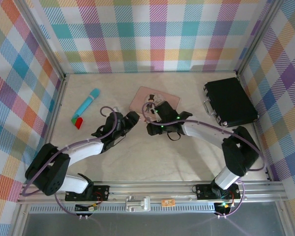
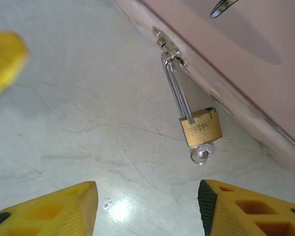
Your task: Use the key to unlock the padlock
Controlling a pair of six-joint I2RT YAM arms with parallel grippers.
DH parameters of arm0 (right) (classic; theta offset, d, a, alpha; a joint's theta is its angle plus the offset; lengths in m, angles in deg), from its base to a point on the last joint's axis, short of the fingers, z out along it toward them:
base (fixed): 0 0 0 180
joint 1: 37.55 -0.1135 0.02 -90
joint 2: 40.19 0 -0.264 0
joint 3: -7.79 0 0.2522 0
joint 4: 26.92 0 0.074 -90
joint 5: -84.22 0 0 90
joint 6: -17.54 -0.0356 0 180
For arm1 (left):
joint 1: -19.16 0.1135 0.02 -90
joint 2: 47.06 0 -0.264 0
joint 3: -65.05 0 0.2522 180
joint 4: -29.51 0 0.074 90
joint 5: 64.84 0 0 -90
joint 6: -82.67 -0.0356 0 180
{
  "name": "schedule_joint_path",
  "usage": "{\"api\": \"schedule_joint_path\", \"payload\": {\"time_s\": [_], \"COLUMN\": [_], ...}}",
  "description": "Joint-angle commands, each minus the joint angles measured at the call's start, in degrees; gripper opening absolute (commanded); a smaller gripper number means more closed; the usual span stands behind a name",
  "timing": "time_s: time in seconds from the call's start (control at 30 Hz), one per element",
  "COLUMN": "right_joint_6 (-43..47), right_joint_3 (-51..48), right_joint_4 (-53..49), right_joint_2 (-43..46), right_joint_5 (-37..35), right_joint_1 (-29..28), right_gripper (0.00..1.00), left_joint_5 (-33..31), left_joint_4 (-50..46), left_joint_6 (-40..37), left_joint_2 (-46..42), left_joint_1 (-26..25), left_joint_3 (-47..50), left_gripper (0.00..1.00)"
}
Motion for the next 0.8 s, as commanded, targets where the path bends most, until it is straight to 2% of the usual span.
{"api": "schedule_joint_path", "payload": {"time_s": [0.0, 0.2, 0.43, 0.57, 0.77], "right_joint_6": [5.70, 10.24, 13.13, 12.42, 11.50], "right_joint_3": [4.79, 10.81, 12.40, 12.20, 12.02], "right_joint_4": [-8.29, -12.16, -8.70, -6.48, -4.77], "right_joint_2": [-4.92, -13.87, -19.15, -20.96, -22.91], "right_joint_5": [-8.08, -18.01, -20.88, -24.64, -25.14], "right_joint_1": [-2.30, -4.88, -4.88, -4.88, -4.74], "right_gripper": [0.56, 0.58, 0.56, 0.51, 0.40], "left_joint_5": [-0.12, 1.22, 4.13, 5.77, 8.05], "left_joint_4": [-5.16, -4.33, 1.53, 5.28, 8.76], "left_joint_6": [-2.60, -3.54, -1.88, -0.63, 0.01], "left_joint_2": [-3.41, -3.96, -0.27, 2.29, 4.87], "left_joint_1": [3.15, 5.32, 5.62, 5.67, 5.67], "left_joint_3": [1.41, 1.85, 3.12, 3.61, 3.74], "left_gripper": [0.72, 0.72, 0.72, 0.72, 0.71]}}
